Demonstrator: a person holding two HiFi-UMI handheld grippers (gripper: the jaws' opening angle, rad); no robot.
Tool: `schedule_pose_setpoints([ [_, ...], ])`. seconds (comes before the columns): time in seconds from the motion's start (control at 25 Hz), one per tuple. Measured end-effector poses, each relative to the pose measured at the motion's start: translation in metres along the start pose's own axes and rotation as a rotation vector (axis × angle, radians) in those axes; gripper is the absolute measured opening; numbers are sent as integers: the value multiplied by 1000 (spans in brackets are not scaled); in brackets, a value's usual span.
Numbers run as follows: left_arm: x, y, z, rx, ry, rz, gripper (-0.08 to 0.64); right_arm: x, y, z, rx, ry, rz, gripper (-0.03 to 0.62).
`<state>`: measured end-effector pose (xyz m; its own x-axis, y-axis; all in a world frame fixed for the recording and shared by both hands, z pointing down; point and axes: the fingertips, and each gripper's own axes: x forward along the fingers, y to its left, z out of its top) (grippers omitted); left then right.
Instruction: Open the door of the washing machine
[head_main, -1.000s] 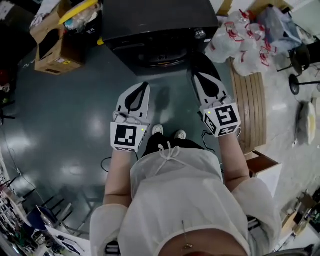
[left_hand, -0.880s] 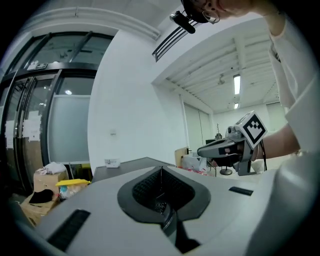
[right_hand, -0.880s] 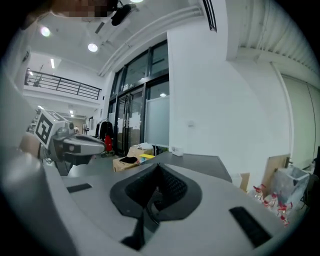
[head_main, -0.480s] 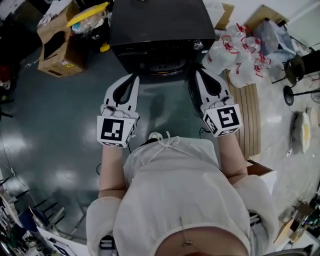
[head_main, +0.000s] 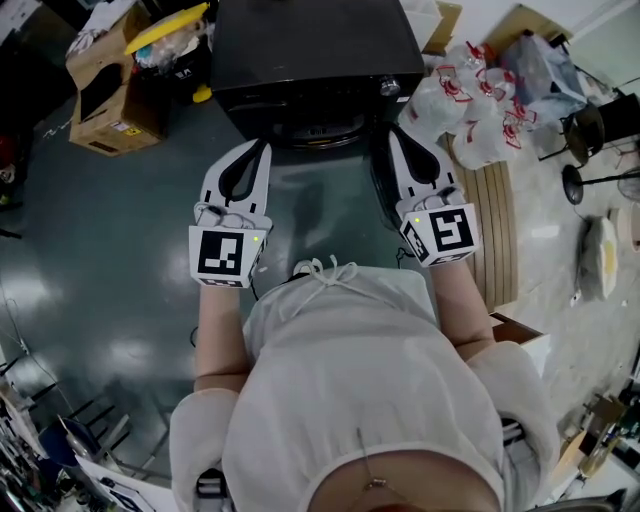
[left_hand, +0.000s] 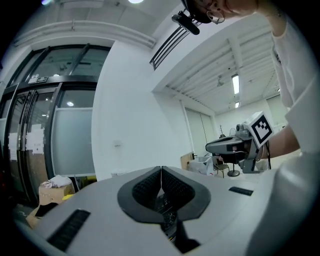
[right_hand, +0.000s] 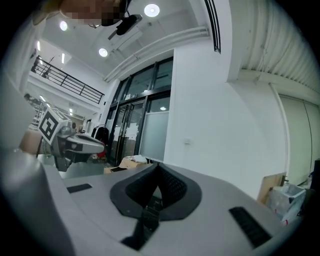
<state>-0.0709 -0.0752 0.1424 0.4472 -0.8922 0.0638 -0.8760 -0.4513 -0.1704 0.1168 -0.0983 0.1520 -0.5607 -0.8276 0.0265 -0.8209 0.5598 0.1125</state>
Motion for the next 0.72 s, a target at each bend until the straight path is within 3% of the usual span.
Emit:
schedule_pose_setpoints([
  [0.72,-8,6,-2,-48,-2,21,23,4,14,-2,26,-2,18,0],
])
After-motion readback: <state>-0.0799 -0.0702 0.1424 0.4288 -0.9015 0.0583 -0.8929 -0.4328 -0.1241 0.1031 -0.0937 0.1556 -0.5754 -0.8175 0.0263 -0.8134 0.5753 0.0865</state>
